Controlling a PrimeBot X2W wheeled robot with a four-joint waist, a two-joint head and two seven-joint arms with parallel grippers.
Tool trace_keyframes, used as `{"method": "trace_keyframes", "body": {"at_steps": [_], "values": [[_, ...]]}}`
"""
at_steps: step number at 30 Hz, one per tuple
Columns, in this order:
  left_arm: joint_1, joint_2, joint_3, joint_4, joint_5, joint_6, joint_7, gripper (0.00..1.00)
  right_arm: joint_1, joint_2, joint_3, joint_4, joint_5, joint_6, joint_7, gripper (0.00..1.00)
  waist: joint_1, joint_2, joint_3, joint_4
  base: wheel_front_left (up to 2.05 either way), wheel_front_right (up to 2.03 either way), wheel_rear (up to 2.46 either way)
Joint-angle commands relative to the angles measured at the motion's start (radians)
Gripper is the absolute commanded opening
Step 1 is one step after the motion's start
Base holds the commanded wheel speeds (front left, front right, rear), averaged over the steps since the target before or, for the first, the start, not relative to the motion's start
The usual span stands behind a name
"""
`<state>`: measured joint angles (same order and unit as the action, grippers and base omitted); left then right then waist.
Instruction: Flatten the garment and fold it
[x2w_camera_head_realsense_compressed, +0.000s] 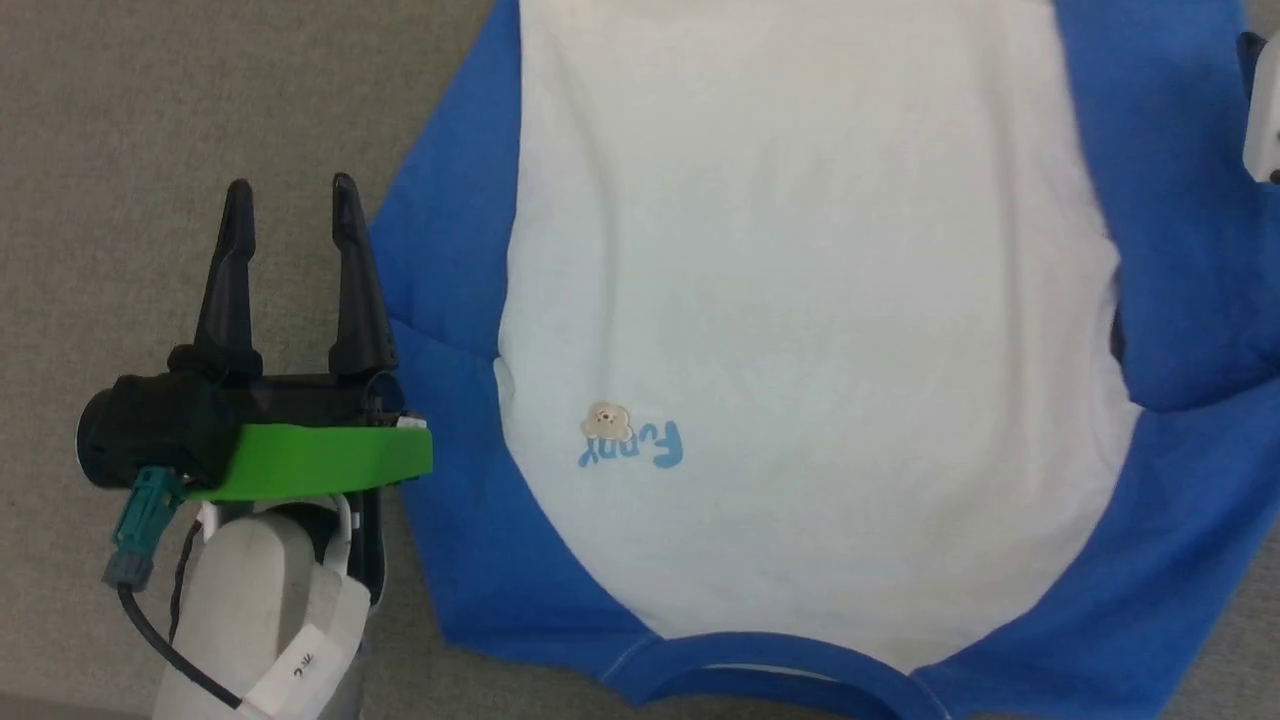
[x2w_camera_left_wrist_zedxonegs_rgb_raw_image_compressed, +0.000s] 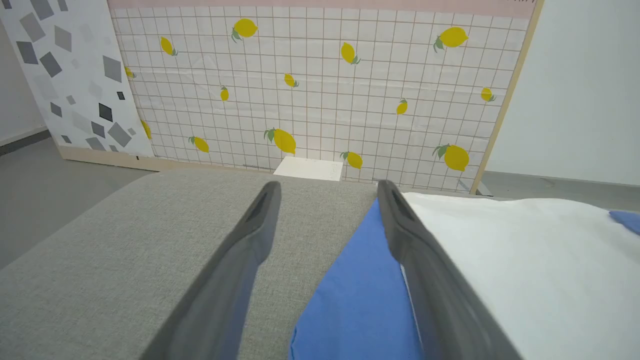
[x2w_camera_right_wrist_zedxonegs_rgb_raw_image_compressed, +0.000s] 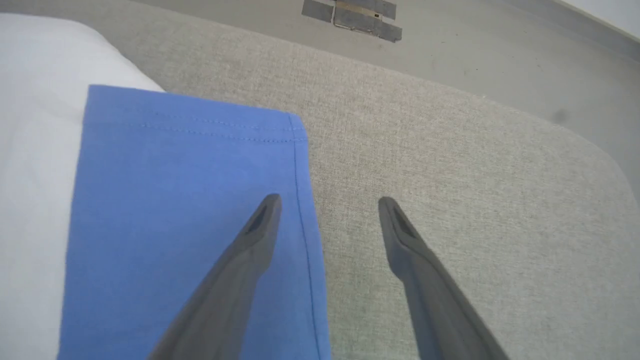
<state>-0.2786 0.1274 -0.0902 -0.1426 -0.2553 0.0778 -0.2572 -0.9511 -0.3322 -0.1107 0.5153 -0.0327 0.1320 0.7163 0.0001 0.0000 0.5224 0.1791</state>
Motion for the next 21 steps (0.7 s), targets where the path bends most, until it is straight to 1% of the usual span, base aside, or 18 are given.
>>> {"method": "trace_keyframes", "body": {"at_steps": [1, 4, 7, 8, 9, 10, 13, 15, 18, 21], "values": [[-0.019, -0.007, 0.011, -0.004, 0.021, -0.013, -0.004, 1.00, -0.021, 0.002, 0.009, 0.015, -0.012, -0.001, -0.009, 1.00, -0.0001, 0.0000, 0.071, 0.060, 0.00, 0.00, 0.00], [-0.015, -0.025, 0.027, 0.000, 0.036, -0.034, -0.004, 1.00, -0.036, 0.001, 0.029, 0.051, -0.026, -0.001, -0.015, 1.00, -0.0001, 0.0000, 0.078, 0.060, 0.00, 0.00, 0.00], [-0.011, -0.038, 0.040, 0.005, 0.046, -0.050, -0.004, 1.00, -0.041, 0.003, 0.030, 0.087, -0.025, -0.001, 0.007, 1.00, -0.0001, 0.0000, 0.077, 0.056, 0.00, 0.00, 0.00], [-0.009, -0.042, 0.044, 0.010, 0.049, -0.055, -0.004, 1.00, -0.043, 0.005, 0.027, 0.098, -0.022, -0.001, 0.017, 0.71, -0.0001, 0.0000, 0.073, 0.053, 0.00, 0.00, 0.00], [-0.008, -0.045, 0.047, 0.013, 0.052, -0.060, -0.004, 1.00, -0.044, 0.006, 0.022, 0.104, -0.019, -0.001, 0.019, 0.15, -0.0001, 0.0000, 0.069, 0.050, 0.00, 0.00, 0.00], [-0.008, -0.049, 0.051, 0.019, 0.054, -0.066, -0.004, 1.00, -0.043, 0.008, 0.014, 0.113, -0.015, -0.001, 0.025, 0.00, -0.0001, 0.0000, 0.061, 0.046, 0.00, 0.00, 0.00], [-0.005, -0.056, 0.058, 0.033, 0.060, -0.081, -0.004, 1.00, -0.041, 0.008, -0.018, 0.119, 0.002, -0.001, 0.007, 0.00, -0.0001, 0.0000, 0.031, 0.034, 0.00, 0.00, 0.00], [-0.003, -0.060, 0.061, 0.042, 0.064, -0.091, -0.004, 1.00, -0.036, 0.009, -0.053, 0.115, 0.021, -0.001, -0.030, 0.00, -0.0001, 0.0000, -0.003, 0.023, 0.00, 0.00, 0.00], [0.009, -0.064, 0.071, 0.057, 0.069, -0.104, -0.004, 1.00, -0.020, 0.012, -0.093, 0.098, 0.063, -0.001, -0.097, 0.00, -0.0001, 0.0000, -0.068, -0.001, 0.00, 0.00, 0.00], [0.036, -0.065, 0.085, 0.069, 0.076, -0.114, -0.004, 1.00, 0.020, 0.001, -0.098, 0.069, 0.105, -0.001, -0.149, 0.00, -0.0001, 0.0000, -0.147, -0.033, 0.00, 0.00, 0.00]]}}
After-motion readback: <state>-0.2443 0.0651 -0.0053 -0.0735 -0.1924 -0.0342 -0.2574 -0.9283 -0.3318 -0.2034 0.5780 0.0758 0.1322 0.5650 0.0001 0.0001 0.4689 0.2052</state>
